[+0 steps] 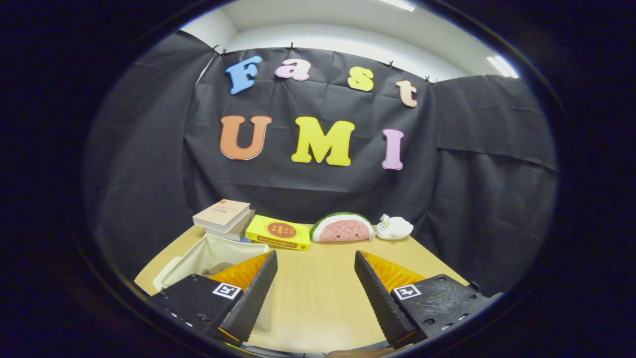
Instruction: Open the storage box then place both shoes into the box .Put the left shoe in first, then the right shoe, with the right side of both shoes facing outward in a uniform manner.
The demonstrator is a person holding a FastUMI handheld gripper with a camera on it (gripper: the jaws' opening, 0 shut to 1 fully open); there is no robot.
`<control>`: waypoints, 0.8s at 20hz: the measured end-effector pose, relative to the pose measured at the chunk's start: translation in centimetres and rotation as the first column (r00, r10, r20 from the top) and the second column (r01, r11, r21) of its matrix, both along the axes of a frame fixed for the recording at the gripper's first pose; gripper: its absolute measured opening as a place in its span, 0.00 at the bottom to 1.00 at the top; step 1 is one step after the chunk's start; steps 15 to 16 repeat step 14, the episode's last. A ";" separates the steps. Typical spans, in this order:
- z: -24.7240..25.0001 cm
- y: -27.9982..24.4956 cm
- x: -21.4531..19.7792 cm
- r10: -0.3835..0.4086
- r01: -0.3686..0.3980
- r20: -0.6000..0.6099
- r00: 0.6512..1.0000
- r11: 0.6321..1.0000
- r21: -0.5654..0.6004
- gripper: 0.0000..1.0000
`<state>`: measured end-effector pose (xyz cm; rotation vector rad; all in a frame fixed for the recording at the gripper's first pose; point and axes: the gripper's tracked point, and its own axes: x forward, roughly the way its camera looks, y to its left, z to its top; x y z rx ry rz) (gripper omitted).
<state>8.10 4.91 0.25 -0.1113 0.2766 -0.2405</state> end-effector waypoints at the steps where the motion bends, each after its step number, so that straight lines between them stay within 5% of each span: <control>1: -0.1 -1.2 -0.2 -0.015 0.015 -0.002 1.000 1.000 0.003 0.95; 5: 0.2 -5.1 -1.1 -0.039 0.039 0.006 0.999 0.998 0.040 0.95; 16: 0.3 -8.8 -1.7 0.035 -0.040 0.072 0.997 0.997 0.065 0.96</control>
